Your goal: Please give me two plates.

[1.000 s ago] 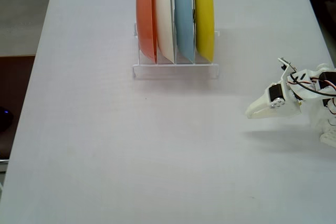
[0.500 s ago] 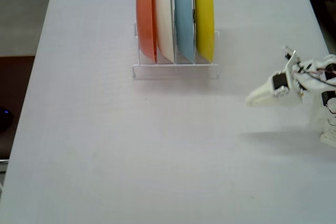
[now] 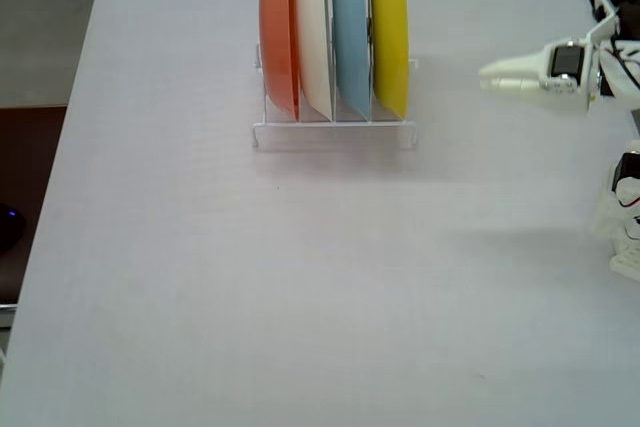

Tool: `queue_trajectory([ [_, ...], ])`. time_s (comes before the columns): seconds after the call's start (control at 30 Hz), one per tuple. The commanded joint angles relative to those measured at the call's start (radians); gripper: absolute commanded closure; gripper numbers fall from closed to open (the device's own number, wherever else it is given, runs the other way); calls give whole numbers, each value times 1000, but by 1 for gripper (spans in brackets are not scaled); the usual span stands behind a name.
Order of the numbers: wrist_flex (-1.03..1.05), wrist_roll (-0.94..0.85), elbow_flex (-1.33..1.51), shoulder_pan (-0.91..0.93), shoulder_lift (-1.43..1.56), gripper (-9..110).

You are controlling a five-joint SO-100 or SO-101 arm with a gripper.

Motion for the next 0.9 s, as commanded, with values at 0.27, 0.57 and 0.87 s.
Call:
queue_trajectory([
  [0.27, 41, -184, -319, 190, -348, 64],
  [0.57, 92, -301, -486, 290, -563, 61],
  [0.87, 69, -405, -675, 341, -736, 61],
])
